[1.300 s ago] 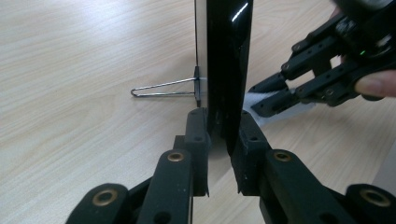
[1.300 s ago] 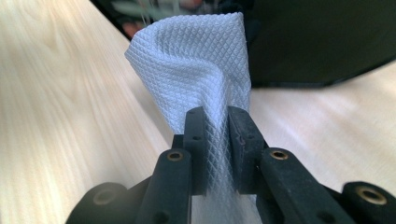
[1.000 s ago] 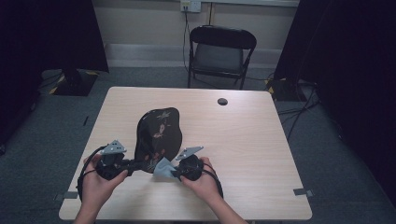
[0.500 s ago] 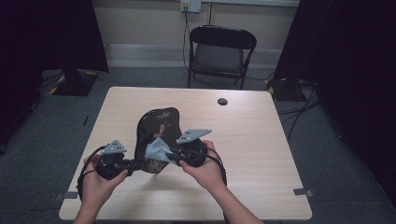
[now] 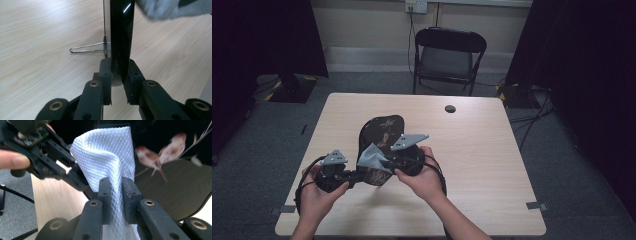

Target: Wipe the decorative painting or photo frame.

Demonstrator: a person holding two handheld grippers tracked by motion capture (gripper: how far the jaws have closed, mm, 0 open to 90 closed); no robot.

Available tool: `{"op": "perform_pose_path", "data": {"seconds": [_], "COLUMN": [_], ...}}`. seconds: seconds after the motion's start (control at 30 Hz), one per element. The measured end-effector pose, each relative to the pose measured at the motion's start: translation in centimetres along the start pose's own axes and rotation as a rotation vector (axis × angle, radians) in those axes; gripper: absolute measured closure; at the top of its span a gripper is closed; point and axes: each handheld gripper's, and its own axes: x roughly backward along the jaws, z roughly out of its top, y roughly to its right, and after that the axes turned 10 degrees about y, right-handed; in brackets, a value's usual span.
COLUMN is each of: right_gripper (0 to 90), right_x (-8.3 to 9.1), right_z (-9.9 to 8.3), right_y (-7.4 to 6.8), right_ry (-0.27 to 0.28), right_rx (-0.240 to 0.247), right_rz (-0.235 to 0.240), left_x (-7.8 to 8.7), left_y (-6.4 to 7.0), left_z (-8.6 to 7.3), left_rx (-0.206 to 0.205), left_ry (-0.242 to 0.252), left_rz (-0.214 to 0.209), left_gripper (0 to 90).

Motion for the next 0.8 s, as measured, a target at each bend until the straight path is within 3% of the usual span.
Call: {"op": "perform_pose_path", "data": {"seconds": [0.4,0.8], "right_gripper": [79.2,79.2], "right_x": [-0.9,-2.5], "right_z": [-2.9,-6.2], "right_y": [0.7,0.7], "right_ry": [-0.044,-0.12], "right_rx": [-0.036,-0.042], "right_rz": [-0.013,-0.02], "left_x": [0.0,0.0], "left_y": [0.0,0.0], "left_z": [0.1,0.0], "left_rx": [-0.006,-0.005], "left_ry": [-0.002,-0.001], "left_rz": [0.001,-0.001], "left_gripper": [78.5,78.5]}}
